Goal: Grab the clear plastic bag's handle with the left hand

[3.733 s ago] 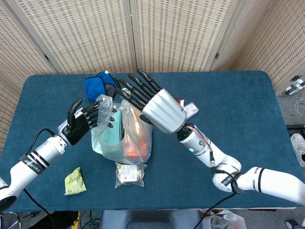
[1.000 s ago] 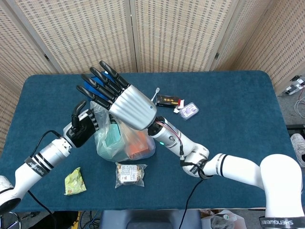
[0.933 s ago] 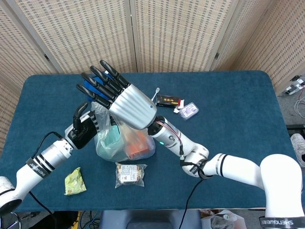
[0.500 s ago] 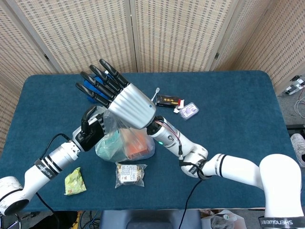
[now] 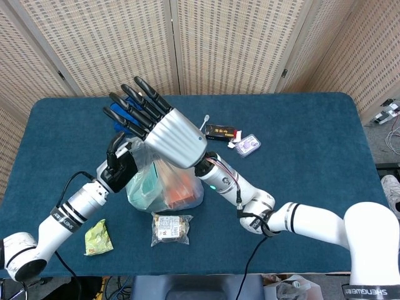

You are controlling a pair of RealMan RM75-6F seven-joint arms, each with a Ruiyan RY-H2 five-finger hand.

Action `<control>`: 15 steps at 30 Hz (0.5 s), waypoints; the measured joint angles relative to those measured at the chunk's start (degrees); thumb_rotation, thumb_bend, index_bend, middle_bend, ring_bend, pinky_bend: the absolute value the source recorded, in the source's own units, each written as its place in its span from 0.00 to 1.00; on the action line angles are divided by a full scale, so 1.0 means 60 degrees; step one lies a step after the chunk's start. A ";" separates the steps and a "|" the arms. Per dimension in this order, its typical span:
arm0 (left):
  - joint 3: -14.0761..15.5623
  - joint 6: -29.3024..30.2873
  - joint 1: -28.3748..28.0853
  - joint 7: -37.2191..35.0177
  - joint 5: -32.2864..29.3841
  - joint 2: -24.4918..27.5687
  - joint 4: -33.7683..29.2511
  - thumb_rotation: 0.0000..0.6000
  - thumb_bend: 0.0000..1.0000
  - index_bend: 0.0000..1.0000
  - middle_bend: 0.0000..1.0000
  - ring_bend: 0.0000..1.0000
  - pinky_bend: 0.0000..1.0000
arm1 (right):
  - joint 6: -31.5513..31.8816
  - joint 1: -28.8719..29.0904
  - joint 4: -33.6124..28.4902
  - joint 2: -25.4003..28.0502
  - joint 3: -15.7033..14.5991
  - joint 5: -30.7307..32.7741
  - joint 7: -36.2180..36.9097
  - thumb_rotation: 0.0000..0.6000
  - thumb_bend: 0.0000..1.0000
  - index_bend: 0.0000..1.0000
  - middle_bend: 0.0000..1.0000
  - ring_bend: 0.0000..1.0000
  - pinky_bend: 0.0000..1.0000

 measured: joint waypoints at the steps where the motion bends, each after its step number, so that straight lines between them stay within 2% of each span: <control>1: -0.0026 0.0008 0.0006 0.0095 -0.0042 -0.0040 0.0004 0.00 0.21 0.25 0.25 0.26 0.18 | 0.0003 0.0001 -0.0013 -0.0004 0.0003 0.0004 -0.0013 1.00 0.26 0.00 0.10 0.00 0.01; 7: -0.0229 0.0111 0.0090 0.0665 -0.0259 -0.0268 0.0088 0.00 0.21 0.26 0.25 0.26 0.18 | -0.0003 -0.0063 -0.0106 0.0070 -0.0019 0.0032 -0.0080 1.00 0.26 0.00 0.10 0.00 0.01; 15: -0.0431 -0.0119 0.0185 0.0586 -0.0366 -0.0336 -0.0087 0.00 0.21 0.26 0.25 0.26 0.18 | -0.0041 0.0012 -0.0060 -0.0081 -0.0009 0.0065 -0.0052 1.00 0.26 0.00 0.10 0.00 0.01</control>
